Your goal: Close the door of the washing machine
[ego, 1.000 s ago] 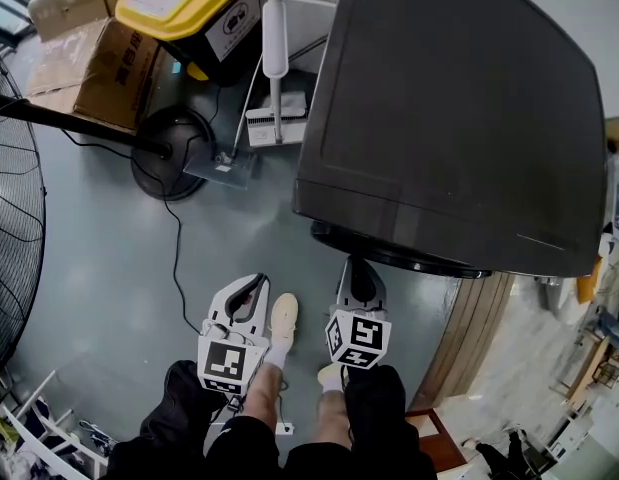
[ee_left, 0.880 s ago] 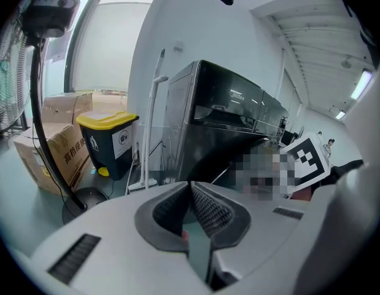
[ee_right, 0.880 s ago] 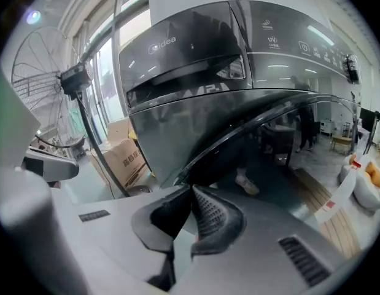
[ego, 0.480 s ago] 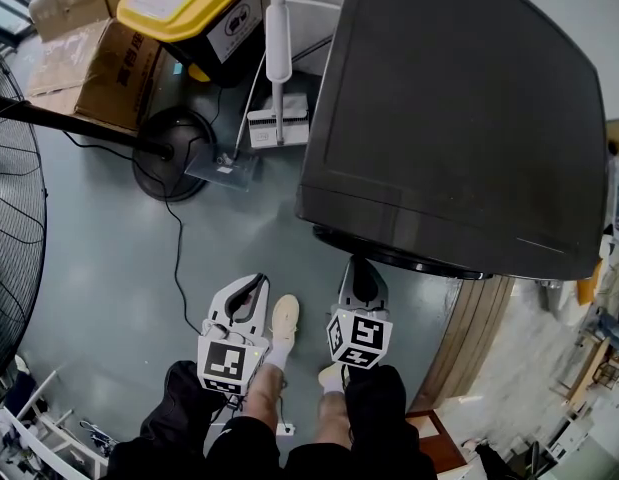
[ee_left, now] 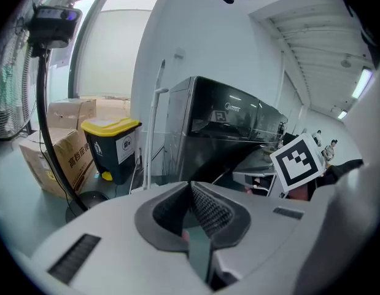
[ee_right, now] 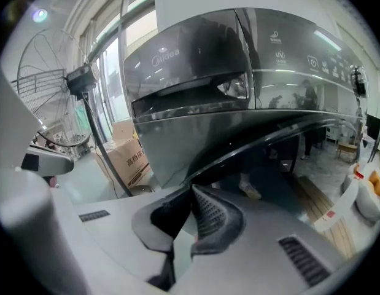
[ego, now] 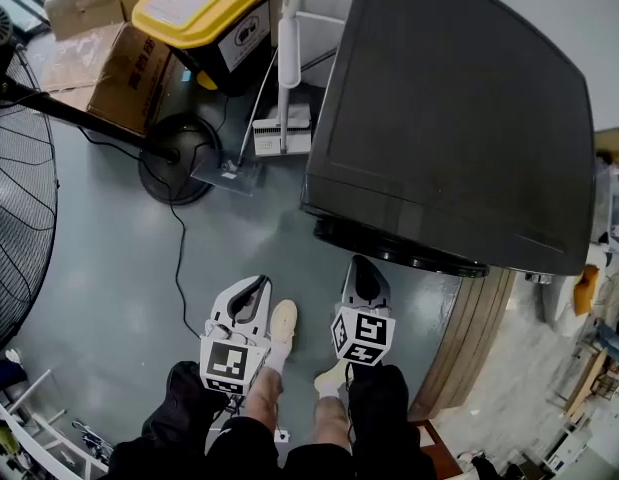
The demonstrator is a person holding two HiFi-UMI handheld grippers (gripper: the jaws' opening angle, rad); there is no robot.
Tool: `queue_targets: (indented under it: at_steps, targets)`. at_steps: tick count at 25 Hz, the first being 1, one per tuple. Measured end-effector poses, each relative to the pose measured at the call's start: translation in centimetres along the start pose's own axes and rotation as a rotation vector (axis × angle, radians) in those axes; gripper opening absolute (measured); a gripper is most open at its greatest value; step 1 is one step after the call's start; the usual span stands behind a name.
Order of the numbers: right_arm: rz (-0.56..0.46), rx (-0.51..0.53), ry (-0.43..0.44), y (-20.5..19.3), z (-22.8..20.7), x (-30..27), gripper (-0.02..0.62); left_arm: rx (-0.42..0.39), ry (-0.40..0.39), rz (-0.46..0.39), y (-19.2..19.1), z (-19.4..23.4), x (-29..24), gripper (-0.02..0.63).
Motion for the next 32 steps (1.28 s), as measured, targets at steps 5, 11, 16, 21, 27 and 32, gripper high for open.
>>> queue_targets:
  at_steps: [5,11,16,21,27,32]
  targets:
    - [-0.024,0.006,0.025,1.3,0.5,3.2,0.017,-0.013,0.007,-0.047,2.0,-1.3,2.5,0.032]
    - [-0.090,0.027,0.049,5.1,1.5,9.4,0.017,-0.025,0.015,-0.121,5.6,-3.7,7.2,0.032]
    - [-0.150,0.078,0.077,8.9,1.8,15.0,0.017,-0.045,0.015,-0.186,8.9,-6.6,11.0,0.032]
    - [-0.232,0.123,0.079,11.8,2.2,21.9,0.017,-0.095,0.002,-0.264,11.7,-9.9,15.3,0.032]
    - [-0.323,0.100,0.066,14.5,1.1,32.5,0.017,-0.131,-0.004,-0.335,15.0,-15.5,22.4,0.032]
    - [-0.380,0.120,0.053,16.2,-0.2,39.6,0.017,-0.145,-0.024,-0.381,17.0,-19.7,26.8,0.032]
Point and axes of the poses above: the fingertips, and each gripper's own axes: x backward along the fingers, z to its left, y out of its top, the point moved 8 cm from there along x, backward along the fingers, and after that the axes turned 8 degrees about y, right-handed, at the moved point
